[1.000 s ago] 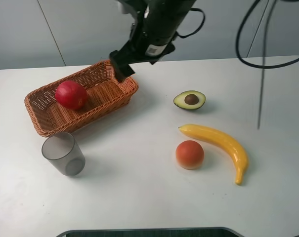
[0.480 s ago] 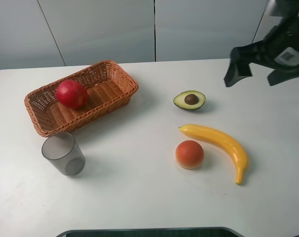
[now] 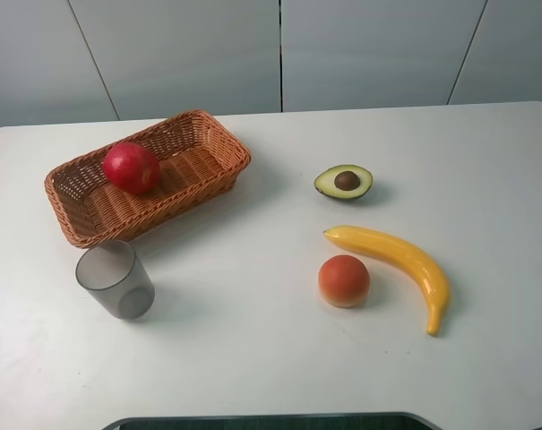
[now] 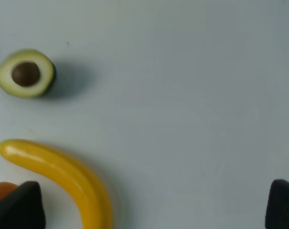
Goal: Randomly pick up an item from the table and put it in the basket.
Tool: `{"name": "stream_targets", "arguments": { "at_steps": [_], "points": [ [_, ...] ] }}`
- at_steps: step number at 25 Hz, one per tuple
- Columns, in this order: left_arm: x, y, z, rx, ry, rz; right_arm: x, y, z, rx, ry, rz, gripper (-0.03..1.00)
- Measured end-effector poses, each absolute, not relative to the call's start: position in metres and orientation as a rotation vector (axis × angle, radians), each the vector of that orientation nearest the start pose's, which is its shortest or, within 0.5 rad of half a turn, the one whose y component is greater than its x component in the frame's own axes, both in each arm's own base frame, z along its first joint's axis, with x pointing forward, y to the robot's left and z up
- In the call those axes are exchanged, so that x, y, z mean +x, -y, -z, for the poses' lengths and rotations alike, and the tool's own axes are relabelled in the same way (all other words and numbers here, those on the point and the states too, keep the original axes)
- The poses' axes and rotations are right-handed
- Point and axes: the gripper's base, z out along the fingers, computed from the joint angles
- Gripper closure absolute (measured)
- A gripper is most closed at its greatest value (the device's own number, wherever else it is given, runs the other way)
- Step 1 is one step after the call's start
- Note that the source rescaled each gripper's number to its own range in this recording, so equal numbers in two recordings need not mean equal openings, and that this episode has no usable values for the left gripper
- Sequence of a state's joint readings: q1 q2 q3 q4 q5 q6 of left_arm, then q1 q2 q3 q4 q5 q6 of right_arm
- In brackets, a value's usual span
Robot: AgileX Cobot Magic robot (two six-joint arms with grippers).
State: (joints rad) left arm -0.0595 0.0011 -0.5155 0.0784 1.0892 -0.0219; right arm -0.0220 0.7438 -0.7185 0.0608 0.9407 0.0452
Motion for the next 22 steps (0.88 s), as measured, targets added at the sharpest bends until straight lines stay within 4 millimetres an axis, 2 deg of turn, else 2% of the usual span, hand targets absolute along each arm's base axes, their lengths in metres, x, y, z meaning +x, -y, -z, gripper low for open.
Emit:
{"name": "stream_targets", "arguments": {
  "at_steps": [6, 9, 17, 22],
  "points": [
    [-0.007, -0.007, -0.279, 0.033, -2.056, -0.044, 0.069, -0.003, -0.321, 0.073, -2.295, -0.081, -0.03],
    [-0.007, -0.007, -0.279, 0.033, -2.056, -0.044, 0.050, -0.002, -0.319, 0.066, -2.261, -0.053, -0.03],
    [-0.007, -0.007, -0.279, 0.033, -2.056, -0.044, 0.033, -0.002, -0.290, 0.065, -2.273, -0.048, -0.03],
    [-0.007, -0.007, -0.279, 0.033, -2.056, -0.044, 0.026, -0.002, -0.280, 0.054, -2.259, -0.047, -0.03]
  ]
}}
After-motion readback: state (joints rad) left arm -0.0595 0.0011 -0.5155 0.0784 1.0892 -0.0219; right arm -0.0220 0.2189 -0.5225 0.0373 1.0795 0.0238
